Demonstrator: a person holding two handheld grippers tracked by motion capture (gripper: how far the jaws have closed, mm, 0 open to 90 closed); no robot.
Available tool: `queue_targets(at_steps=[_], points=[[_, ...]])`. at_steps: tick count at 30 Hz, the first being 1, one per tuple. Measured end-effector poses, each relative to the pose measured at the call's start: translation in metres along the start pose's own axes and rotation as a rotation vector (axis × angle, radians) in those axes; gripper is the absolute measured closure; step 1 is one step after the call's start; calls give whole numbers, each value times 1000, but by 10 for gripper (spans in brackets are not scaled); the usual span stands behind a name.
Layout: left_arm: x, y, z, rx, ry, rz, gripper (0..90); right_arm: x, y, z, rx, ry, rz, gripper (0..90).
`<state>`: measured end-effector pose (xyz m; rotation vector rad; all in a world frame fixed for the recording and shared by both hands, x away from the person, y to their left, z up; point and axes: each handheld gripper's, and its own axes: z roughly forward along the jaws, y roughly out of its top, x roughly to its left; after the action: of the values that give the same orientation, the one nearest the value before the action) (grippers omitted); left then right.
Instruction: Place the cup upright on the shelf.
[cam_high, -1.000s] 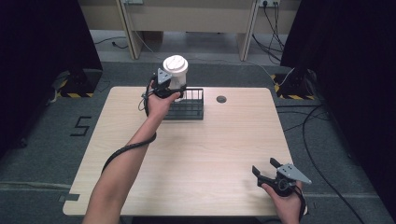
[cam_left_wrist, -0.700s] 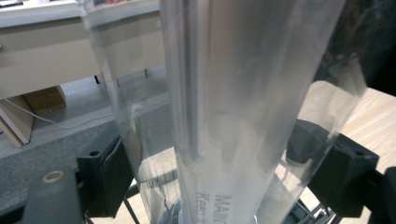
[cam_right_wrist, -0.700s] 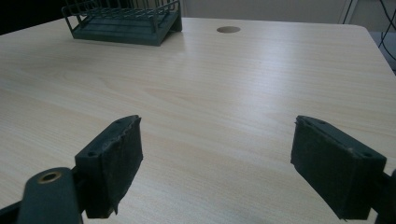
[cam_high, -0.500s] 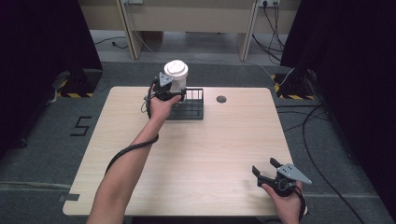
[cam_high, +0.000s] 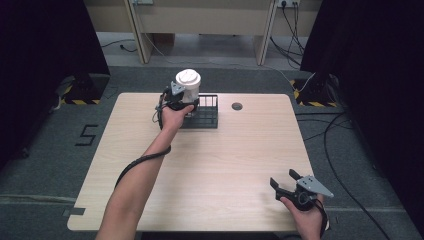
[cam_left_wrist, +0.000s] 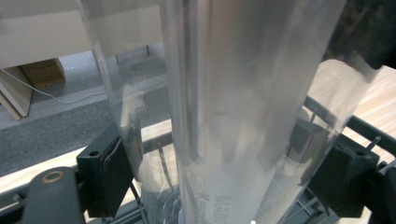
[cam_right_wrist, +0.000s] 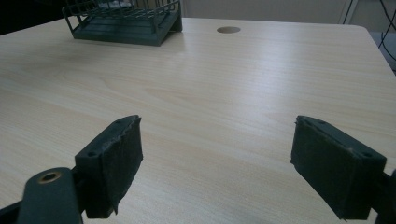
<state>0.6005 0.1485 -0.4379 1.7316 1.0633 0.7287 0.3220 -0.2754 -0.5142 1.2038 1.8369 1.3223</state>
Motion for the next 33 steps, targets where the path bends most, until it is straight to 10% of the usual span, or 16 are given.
queue_targets(at_steps=[33], points=[[1, -14, -1, -9, 3, -19, 164, 0, 0, 0, 4, 1, -7, 172]])
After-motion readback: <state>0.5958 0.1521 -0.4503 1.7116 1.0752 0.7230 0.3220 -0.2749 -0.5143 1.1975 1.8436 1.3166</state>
